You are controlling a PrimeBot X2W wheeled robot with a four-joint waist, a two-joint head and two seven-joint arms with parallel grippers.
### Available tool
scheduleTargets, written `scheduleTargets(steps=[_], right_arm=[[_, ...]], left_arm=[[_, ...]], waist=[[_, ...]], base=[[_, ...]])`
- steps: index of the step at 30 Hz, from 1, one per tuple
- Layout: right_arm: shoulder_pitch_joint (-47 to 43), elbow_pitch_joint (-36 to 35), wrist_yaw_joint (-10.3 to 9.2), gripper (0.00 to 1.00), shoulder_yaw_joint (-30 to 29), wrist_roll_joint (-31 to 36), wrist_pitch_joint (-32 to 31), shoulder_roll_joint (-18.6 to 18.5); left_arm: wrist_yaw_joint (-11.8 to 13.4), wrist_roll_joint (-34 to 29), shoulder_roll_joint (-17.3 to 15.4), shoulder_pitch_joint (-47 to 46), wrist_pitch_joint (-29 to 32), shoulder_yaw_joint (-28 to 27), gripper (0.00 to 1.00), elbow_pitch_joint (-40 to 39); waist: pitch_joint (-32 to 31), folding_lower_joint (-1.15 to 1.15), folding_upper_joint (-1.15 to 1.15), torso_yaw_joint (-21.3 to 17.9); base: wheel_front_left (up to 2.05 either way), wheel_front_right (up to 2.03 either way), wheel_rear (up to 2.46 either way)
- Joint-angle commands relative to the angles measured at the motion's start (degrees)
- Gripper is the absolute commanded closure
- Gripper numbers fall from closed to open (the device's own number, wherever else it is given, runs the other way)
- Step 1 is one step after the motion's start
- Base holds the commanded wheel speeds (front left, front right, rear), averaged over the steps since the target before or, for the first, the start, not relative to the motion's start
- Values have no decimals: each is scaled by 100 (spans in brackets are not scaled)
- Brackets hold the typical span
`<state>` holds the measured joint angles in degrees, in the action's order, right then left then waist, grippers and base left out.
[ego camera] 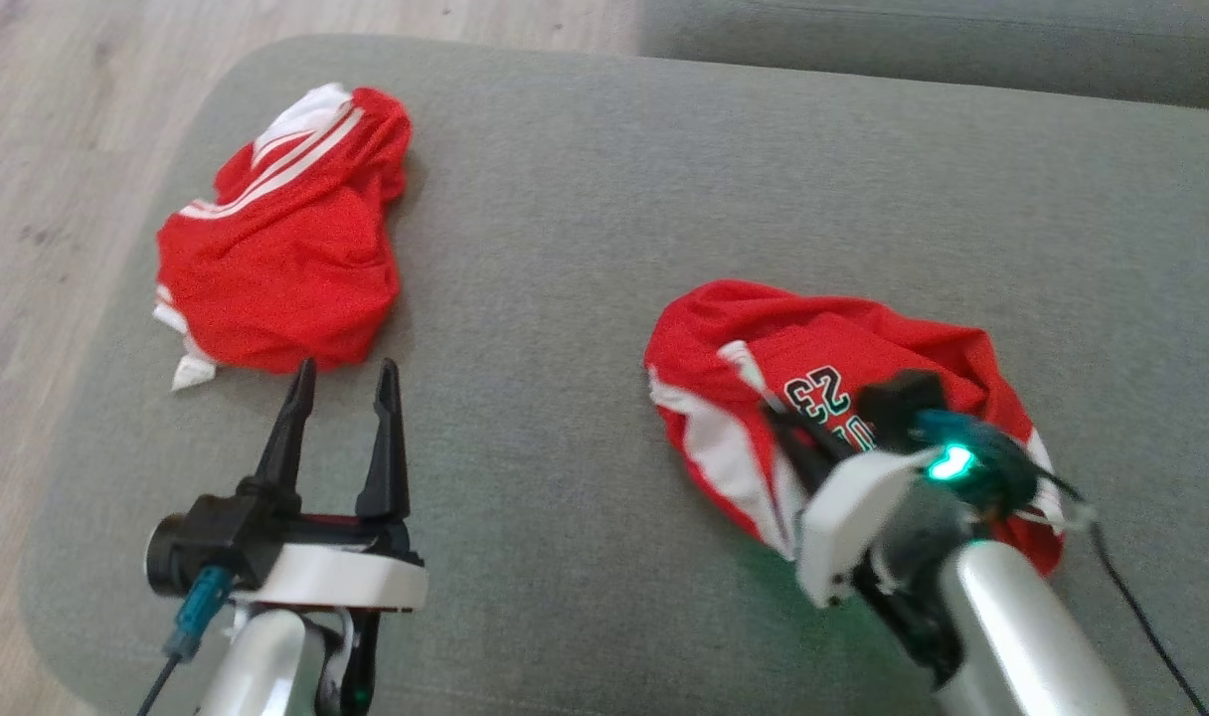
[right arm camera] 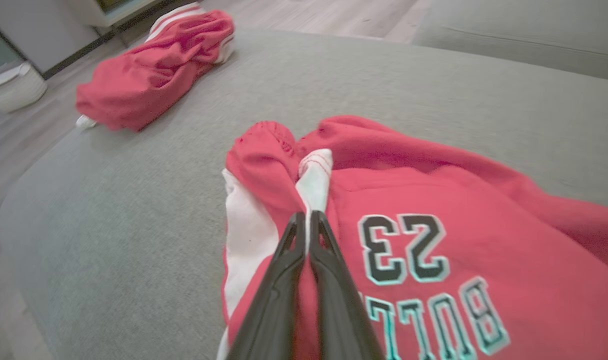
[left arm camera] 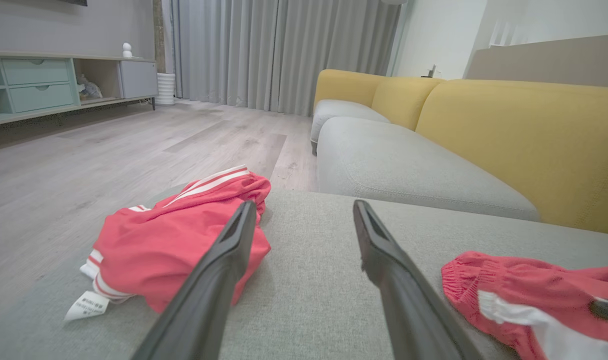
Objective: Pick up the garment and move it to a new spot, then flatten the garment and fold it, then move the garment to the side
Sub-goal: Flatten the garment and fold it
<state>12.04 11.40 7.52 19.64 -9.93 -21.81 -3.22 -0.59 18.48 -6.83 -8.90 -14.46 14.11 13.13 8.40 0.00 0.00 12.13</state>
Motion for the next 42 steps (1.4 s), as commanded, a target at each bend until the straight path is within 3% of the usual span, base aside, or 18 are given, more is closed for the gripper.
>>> scheduleTargets(steps=[1, 6, 7, 8, 9, 16, 23, 28, 42], right_arm=[[-32, -383, -3, 100, -112, -58, 124, 35], [-546, -810, -3, 100, -929, -259, 398, 35], [-654, -843, -3, 87, -1061, -367, 461, 35], [-756, -855, -3, 37, -1183, -413, 515, 35], [-848, -863, -3, 0, -1296, -458, 579, 35], [-1166, -931, -3, 0, -1615, -858, 1475, 35], [-1143, -1326, -3, 0, -1751, -112, 2387, 35], [-1260, -1753, -3, 0, -1639, 525, 2499, 35], [-1866, -2120, -3, 0, -1528, 361, 2309, 35]], left_arm=[[-26, -79, -46, -72, -53, -281, 0, -145], [-65, -135, -40, -24, -53, -363, 0, -134], [-70, -142, -38, -15, -53, -378, 0, -139], [-80, -147, -39, -4, -53, -391, 0, -141], [-89, -153, -42, 4, -53, -403, 0, -137], [-132, -209, -60, 46, -53, -440, 0, -123], [-128, -256, -86, 114, -53, -446, 0, -89], [-89, -308, -142, 214, -45, -401, 0, -76], [34, -302, -255, 477, 142, -352, 0, -279]], waist=[[-38, 0, 0, -142], [-75, 0, 0, -368], [-78, 0, 0, -409], [-78, 0, 0, -447], [-74, 0, 0, -482], [-67, 0, 0, -648], [-163, 0, 0, -734], [-310, 0, 0, -768], [-488, 0, 0, -830]], base=[[0, 0, 0], [0, 0, 0], [0, 0, 0], [0, 0, 0], [0, 0, 0], [0, 0, 0], [0, 0, 0], [0, 0, 0], [0, 0, 0]])
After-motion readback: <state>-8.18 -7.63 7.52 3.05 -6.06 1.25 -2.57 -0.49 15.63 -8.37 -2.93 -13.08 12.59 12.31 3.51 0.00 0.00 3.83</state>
